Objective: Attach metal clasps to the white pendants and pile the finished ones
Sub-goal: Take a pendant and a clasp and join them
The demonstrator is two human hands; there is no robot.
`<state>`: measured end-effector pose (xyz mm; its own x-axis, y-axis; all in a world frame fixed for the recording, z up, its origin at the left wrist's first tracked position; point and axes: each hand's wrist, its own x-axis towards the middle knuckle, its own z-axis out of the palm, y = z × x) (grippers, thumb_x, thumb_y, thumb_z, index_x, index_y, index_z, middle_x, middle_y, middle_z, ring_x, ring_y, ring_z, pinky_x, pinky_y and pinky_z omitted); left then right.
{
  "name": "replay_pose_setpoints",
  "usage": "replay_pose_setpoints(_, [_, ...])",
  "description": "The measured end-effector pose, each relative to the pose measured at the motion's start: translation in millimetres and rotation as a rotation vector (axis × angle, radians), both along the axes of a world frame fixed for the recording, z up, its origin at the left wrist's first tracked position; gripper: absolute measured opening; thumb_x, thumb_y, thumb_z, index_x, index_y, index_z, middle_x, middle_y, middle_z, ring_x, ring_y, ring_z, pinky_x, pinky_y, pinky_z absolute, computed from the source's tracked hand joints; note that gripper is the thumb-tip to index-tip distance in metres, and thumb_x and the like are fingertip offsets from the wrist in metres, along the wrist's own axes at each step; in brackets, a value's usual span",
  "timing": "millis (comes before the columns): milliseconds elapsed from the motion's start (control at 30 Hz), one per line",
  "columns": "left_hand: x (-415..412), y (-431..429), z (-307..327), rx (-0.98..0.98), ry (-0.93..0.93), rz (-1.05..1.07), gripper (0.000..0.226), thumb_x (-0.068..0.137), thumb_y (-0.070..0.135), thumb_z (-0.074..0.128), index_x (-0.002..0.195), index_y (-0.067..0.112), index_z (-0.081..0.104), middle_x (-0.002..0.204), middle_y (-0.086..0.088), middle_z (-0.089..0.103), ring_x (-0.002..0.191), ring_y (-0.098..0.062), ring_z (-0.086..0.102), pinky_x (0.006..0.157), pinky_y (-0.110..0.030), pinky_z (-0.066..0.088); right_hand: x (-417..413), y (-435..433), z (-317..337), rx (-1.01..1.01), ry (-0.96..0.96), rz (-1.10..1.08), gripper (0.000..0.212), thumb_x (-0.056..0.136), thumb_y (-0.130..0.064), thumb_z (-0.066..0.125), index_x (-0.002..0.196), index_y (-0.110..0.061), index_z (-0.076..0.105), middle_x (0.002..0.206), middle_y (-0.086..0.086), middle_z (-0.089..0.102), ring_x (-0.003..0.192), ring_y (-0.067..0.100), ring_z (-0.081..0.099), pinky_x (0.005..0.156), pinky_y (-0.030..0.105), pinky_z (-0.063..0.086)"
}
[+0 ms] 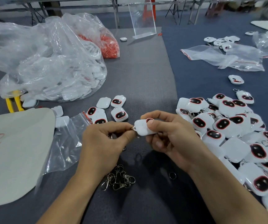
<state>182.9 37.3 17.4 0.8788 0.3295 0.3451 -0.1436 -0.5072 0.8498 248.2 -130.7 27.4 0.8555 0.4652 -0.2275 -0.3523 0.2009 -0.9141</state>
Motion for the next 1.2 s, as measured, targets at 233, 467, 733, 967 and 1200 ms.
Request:
replay_pose_setpoints(233, [3.8,-4.4,3.1,-0.381,0.104,-0.162,0.007,0.077,0.018,0.08,0.073,0.023,0.08,0.057,0.007,0.062,0.056,-0.002,0.051,0.057,-0.013,0.043,-1.6,-1.5,1.2,0.097,0.02,0.029,0.02,0.091,-0.002,0.062,0.089,-0.015,0.077,0.062,0.016,0.06,0.039,0.013,0.041,0.042,0.02,0.032])
replay_pose_setpoints(467, [2.7,0.6,-3.4,0.556,-0.035,-0.033,0.016,0.082,0.024,0.069,0.068,0.016,0.073,0.056,0.006,0.052,0.06,-0.011,0.047,0.065,-0.033,0.038,-8.8,6.6,-5.7,-0.16,-0.394,-0.125,0.009,0.078,-0.015,0.07,0.084,-0.022,0.074,0.061,0.008,0.064,0.047,0.015,0.051,0.043,0.025,0.04])
replay_pose_setpoints(733, [3.8,-2.4,-5.9,0.227,0.026,-0.016,0.007,0.077,0.032,0.072,0.071,0.03,0.074,0.061,-0.003,0.062,0.059,-0.011,0.052,0.059,-0.031,0.042,-6.0,8.1,-1.3,-0.053,-0.249,-0.148,0.015,0.088,-0.004,0.067,0.085,-0.015,0.076,0.056,0.009,0.06,0.038,0.011,0.044,0.041,0.021,0.031])
replay_pose_setpoints(967, [3.3,-12.1,5.7,-0.412,0.114,-0.181,0.012,0.079,0.026,0.072,0.075,0.031,0.082,0.051,0.006,0.054,0.053,-0.005,0.043,0.052,-0.016,0.037,-3.2,2.8,4.8,0.116,0.055,-0.015,0.025,0.093,-0.006,0.059,0.086,-0.016,0.081,0.061,0.011,0.06,0.048,0.016,0.041,0.047,0.023,0.031])
replay_pose_setpoints(1200, [-2.0,-4.8,-2.8,0.709,0.06,-0.07,0.025,0.079,0.029,0.053,0.063,0.02,0.07,0.055,0.005,0.053,0.057,-0.021,0.049,0.062,-0.033,0.031,-14.8,9.1,-8.3,-0.396,-0.635,-0.15,0.014,0.083,-0.012,0.072,0.087,-0.024,0.076,0.06,-0.001,0.065,0.051,0.013,0.052,0.049,0.027,0.044])
